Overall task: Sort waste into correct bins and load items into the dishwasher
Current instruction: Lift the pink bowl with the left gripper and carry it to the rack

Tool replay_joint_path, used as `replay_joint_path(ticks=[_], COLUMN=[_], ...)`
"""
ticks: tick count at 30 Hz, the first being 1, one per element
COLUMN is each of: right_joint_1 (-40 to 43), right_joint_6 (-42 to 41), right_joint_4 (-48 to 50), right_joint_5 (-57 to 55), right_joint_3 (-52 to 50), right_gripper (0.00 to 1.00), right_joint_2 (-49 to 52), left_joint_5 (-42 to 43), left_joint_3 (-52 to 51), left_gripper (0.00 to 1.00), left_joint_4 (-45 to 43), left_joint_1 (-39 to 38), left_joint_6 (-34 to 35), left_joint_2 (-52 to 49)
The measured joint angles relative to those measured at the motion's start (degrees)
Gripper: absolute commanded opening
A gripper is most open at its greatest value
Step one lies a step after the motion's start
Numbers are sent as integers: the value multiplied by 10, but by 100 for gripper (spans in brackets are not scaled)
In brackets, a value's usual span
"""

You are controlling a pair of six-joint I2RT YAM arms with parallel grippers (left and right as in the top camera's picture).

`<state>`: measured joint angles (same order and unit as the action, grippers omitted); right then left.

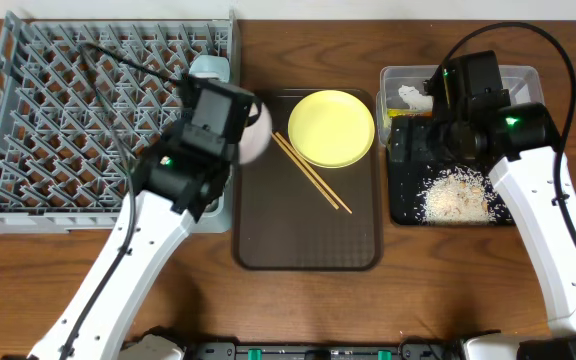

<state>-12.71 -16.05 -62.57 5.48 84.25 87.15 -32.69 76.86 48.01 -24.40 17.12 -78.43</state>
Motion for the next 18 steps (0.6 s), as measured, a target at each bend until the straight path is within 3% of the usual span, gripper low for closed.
replay_joint_path(ticks=[12,18], right_joint_1=[0,0], right_joint_6=[0,0], right_joint_4=[0,0], right_joint_5=[0,0], right_joint_3=[0,0], right_gripper=[99,99], right_joint_2=[0,0], left_joint_5=[-355,-450], left_joint_3=[0,0], left_gripper=[8,7], left_joint_4=[-103,-112], left_joint_1=[0,4], left_joint_6=[-99,-114], left_joint_2=[-144,-220])
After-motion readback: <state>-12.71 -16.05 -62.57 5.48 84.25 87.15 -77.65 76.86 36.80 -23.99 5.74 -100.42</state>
